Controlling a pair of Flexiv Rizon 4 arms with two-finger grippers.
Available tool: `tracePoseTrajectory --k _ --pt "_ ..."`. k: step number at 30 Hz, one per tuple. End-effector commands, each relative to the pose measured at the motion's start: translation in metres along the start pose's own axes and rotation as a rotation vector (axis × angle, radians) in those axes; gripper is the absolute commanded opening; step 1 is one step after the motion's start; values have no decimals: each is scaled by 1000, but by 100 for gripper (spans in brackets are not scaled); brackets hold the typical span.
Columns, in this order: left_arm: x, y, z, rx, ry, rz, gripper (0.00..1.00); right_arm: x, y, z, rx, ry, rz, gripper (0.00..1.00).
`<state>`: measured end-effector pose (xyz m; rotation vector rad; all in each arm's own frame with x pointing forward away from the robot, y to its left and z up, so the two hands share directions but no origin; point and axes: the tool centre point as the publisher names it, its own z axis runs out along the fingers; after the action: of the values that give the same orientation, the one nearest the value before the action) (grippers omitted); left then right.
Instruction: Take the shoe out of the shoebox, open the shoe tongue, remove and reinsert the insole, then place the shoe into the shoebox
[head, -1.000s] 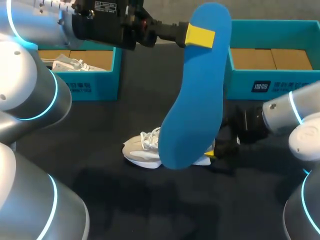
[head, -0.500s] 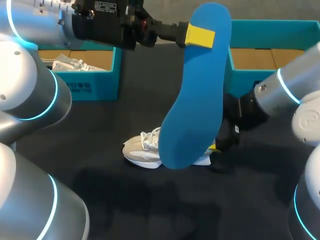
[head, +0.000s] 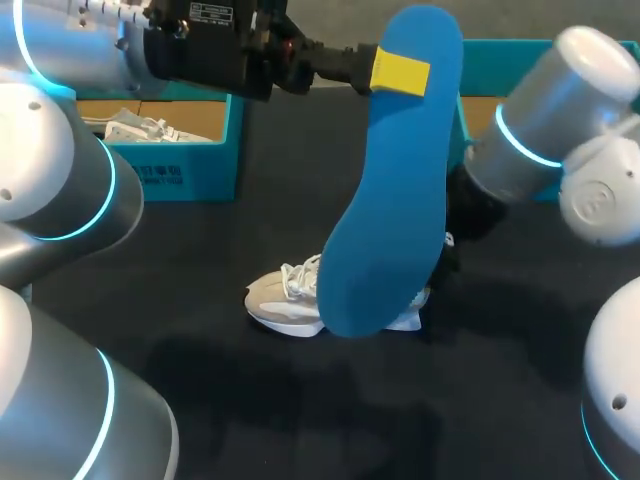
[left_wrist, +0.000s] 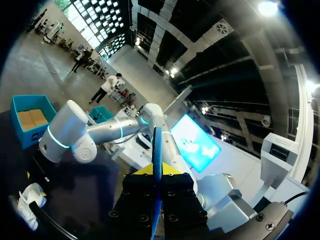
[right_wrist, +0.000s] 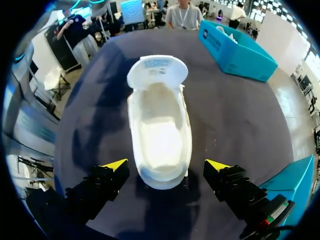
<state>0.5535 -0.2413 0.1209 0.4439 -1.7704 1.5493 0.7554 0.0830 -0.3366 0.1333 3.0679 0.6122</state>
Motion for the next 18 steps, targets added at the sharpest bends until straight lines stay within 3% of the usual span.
tracePoseTrajectory --k 1,7,18 --pt "0 2 0 3 -1 -1 0 -10 7 10 361 8 -1 100" --pt "0 2 0 3 -1 -1 0 -19 7 11 418 24 5 100" --pt "0 2 0 3 -1 -1 0 -15 10 10 484 27 28 100"
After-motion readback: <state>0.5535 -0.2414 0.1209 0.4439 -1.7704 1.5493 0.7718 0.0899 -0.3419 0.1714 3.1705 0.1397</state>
